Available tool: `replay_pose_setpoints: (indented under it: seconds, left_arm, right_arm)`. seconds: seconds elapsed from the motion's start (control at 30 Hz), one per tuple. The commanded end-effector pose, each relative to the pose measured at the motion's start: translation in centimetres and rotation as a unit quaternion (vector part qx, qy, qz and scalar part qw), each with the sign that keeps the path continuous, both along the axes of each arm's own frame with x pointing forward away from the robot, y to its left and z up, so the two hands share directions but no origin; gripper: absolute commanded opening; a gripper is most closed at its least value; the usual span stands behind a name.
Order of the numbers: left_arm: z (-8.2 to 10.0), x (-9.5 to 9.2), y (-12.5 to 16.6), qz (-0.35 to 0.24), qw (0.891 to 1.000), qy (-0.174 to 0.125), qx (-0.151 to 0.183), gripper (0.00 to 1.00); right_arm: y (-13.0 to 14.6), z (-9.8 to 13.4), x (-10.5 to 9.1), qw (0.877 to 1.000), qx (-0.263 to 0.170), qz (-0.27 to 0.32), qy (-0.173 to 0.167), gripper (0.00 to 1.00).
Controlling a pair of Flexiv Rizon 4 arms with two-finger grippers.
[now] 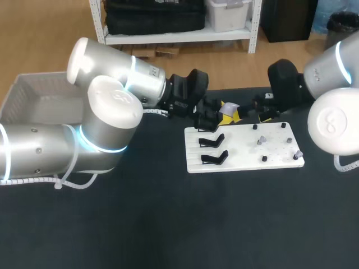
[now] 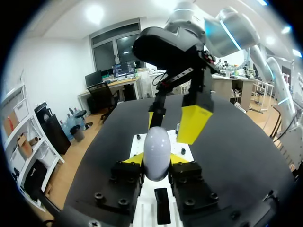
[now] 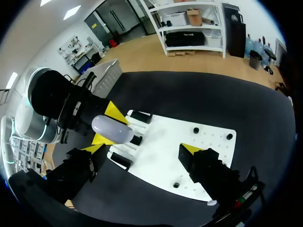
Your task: Pick up each earbud case from the left stands, insert the matching earbuds, close the lid, and place the case in the box.
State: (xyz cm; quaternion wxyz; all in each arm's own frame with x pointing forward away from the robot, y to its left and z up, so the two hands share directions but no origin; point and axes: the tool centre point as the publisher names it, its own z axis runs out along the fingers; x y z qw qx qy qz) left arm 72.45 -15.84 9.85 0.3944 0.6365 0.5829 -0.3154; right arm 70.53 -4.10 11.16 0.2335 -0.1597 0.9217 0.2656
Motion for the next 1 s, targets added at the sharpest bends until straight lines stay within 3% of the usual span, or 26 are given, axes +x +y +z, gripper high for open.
replay_pose_setpoints:
  seconds: [0.03, 0.57, 0.7, 0.9, 1.0]
  left_arm:
    - [0.1, -0.4, 0.3, -0.001, 1.000, 0.000, -0.007, 0.00]
    - [-0.6, -1.0, 0.1, -0.008, 1.000, 0.018, -0.021, 0.00]
    - [-0.1, -0.7, 0.6, 0.001, 0.999, 0.022, -0.048, 0.00]
    - [1.6, -0.7, 1.3, 0.010, 0.993, 0.024, -0.119, 0.00]
    - [2.5, -0.8, 1.7, 0.021, 0.987, 0.027, -0.155, 0.00]
  right_arm:
    - [0.2, 0.0, 0.5, 1.000, -0.003, -0.005, 0.002, 1.00]
    - [-1.2, 1.8, 0.8, 0.999, -0.007, -0.023, -0.022, 1.00]
    - [-2.8, 2.3, 0.1, 0.998, -0.050, -0.034, -0.034, 1.00]
    - [-5.3, 2.4, -1.7, 0.987, -0.146, -0.030, -0.051, 1.00]
    - [-6.4, 2.0, -2.7, 0.983, -0.174, -0.032, -0.052, 1.00]
